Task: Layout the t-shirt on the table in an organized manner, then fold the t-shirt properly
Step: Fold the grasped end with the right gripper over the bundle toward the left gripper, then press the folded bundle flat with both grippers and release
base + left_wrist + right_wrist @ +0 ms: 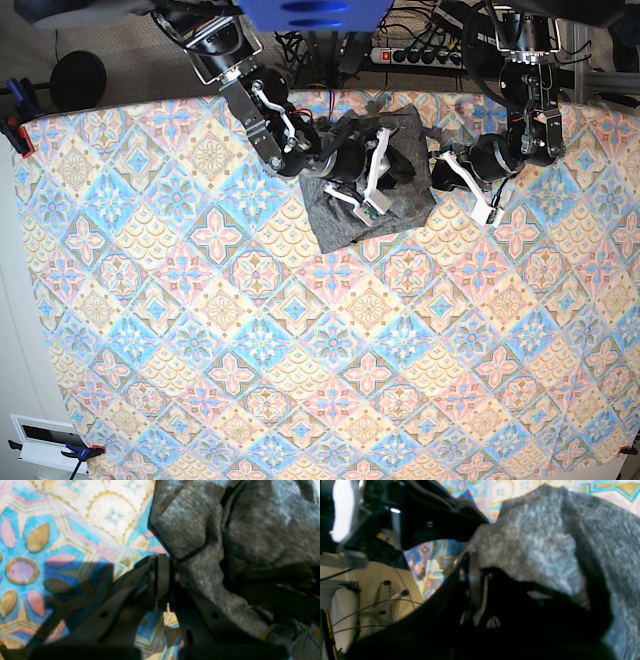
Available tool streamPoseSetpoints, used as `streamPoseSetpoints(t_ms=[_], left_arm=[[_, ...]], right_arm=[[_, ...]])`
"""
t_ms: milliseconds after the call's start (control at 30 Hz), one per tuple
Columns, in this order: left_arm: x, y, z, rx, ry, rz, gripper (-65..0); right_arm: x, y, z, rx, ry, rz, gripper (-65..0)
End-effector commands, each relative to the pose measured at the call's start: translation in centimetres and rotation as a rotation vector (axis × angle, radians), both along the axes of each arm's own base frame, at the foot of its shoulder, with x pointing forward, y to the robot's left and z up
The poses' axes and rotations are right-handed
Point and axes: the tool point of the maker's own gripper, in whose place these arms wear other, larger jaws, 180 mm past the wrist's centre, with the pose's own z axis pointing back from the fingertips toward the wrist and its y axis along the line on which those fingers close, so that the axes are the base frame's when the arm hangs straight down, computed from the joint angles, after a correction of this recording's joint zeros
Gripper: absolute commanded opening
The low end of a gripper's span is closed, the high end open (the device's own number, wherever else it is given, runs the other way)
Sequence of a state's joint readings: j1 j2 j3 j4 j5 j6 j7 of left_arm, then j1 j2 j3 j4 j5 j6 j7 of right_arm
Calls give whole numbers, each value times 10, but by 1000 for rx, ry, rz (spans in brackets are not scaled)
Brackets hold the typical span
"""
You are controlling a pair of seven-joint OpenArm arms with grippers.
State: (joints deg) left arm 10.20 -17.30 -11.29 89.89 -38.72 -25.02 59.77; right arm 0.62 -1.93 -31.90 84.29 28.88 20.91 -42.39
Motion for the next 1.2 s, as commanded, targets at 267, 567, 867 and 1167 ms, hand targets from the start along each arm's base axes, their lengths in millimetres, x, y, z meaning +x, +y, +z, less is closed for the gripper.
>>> streamPoseSetpoints(t_ms=[267,567,867,1167], left_arm=[[5,4,6,9,-24,1,-650],[4,5,6,10,-24,1,-650],[4,4,6,9,-25,-2,-650],[4,4,6,6,-24,-1,-650]], right_arm=[[8,28,35,114,-30,-9,-650],[17,32,43,126,-54,-10,-555],[19,39,52,149,-62,-10,-471],[31,49,72,178,-110,1,-468]])
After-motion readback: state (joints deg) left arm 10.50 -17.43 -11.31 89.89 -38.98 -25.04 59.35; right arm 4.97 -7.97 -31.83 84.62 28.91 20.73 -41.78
